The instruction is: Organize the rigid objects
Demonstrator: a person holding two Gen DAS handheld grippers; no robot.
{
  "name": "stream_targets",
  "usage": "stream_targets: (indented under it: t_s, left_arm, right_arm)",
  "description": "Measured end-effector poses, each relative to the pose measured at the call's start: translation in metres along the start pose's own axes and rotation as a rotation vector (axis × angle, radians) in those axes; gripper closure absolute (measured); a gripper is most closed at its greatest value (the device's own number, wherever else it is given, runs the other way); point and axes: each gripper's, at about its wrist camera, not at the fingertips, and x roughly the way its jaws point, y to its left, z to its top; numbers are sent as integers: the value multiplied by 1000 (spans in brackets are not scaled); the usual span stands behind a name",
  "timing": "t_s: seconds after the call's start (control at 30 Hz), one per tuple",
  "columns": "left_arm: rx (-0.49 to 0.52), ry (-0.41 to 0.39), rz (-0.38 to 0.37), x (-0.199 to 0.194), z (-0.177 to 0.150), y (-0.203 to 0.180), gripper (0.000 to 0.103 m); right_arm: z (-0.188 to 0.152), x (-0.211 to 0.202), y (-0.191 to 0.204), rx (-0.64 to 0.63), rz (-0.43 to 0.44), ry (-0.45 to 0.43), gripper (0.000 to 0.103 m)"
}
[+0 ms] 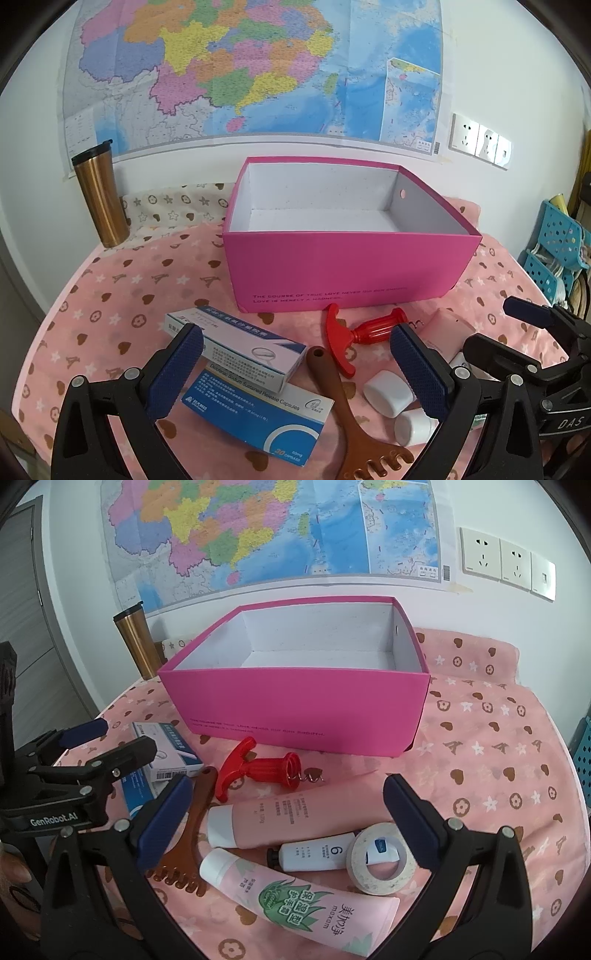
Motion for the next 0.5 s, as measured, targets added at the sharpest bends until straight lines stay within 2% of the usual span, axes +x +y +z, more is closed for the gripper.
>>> stream_targets:
  t_s: [0.5]
  left_arm:
    - [-5, 2, -3, -1, -1, 1, 0]
  right_arm:
    - [-2, 3, -1, 10, 10, 6, 0]
